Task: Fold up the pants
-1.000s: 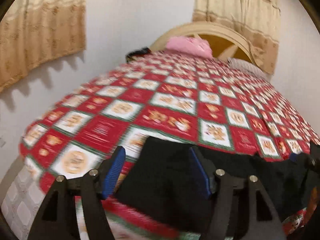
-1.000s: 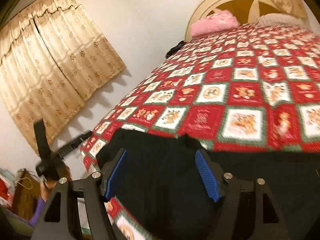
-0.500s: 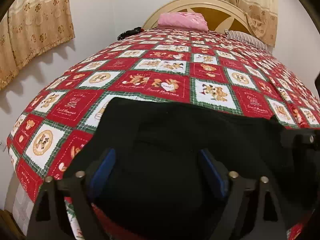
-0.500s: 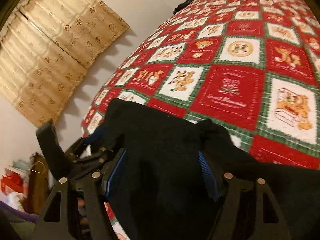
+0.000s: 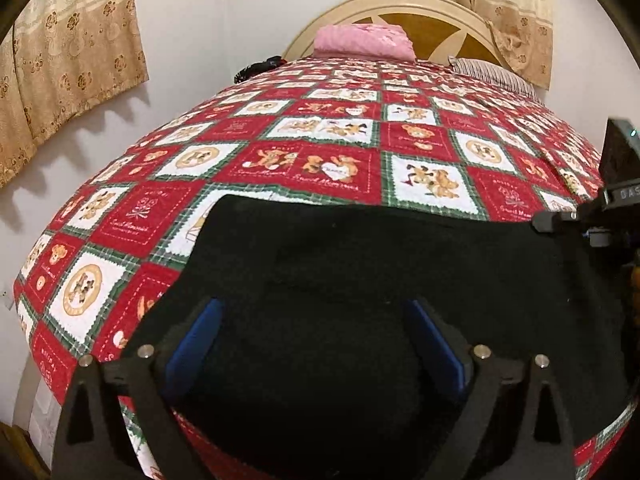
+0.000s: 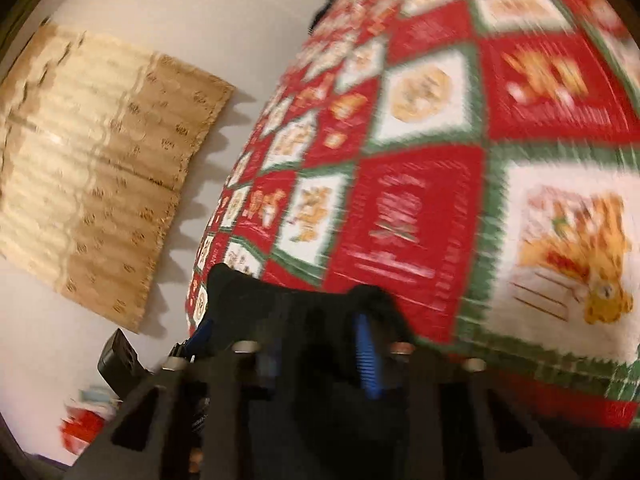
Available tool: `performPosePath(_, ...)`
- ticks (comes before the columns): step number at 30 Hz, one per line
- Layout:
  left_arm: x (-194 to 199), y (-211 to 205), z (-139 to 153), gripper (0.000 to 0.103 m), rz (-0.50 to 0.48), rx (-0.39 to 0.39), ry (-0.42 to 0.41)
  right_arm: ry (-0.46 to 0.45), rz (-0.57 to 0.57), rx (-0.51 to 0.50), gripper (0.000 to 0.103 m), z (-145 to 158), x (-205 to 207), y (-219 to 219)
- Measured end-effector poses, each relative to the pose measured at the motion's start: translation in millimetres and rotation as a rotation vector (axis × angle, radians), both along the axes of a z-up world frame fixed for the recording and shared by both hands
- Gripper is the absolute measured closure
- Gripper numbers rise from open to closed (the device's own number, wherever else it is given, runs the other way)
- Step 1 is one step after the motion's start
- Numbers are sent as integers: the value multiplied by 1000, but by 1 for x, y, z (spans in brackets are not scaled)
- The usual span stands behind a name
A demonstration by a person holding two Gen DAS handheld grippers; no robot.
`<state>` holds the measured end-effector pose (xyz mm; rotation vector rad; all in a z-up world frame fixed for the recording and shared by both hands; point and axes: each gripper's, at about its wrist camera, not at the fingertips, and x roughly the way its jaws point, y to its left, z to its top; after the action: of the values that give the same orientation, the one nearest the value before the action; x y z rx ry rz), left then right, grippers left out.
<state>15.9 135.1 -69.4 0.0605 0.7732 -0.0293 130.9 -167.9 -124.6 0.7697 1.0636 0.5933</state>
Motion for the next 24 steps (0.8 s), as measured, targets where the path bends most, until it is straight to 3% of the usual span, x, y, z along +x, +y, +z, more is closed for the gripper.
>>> performPosePath(1, 0, 1, 0, 6, -1, -3, -2, 34, 6, 64, 96, -3, 2, -9)
performPosePath(2, 0, 1, 0, 6, -3, -5, -1, 61, -16, 55, 96, -1, 0, -20)
performPosePath(3, 0, 2, 0, 6, -4, -6, -2, 58, -60, -1, 96, 6, -3, -31)
performPosePath(5, 0, 1, 0, 6, -3, -4, -1, -6, -244, -258, 92, 38, -23, -69)
performPosePath(7, 0, 1, 1, 5, -1, -1, -1, -64, -424, -375, 92, 68, -48, -107)
performPosePath(9, 0, 1, 1, 4, -1, 0, 2, -61, -640, -475, 91, 95, -77, -156)
performPosePath(10, 1, 0, 1, 4, 0, 1, 3, -32, -730, -540, 83, 103, -87, -176)
performPosePath(11, 1, 0, 1, 3, 2, 2, 5, 25, -854, -650, 65, 114, -99, -205)
performPosePath(13, 1, 0, 1, 3, 3, 5, 6, 103, -1039, -786, 43, 122, -115, -245)
performPosePath(14, 1, -1, 1, 3, 4, 5, 6, 132, -1085, -823, 40, 123, -119, -260)
performPosePath(17, 2, 0, 1, 3, 3, 6, 7, 254, -1082, -875, 40, 108, -109, -304)
performPosePath(20, 2, 0, 1, 3, 4, 6, 7, 343, -1023, -962, 40, 88, -93, -313)
performPosePath(24, 2, 0, 1, 3, 4, 7, 8, 381, -959, -1069, 41, 73, -85, -314)
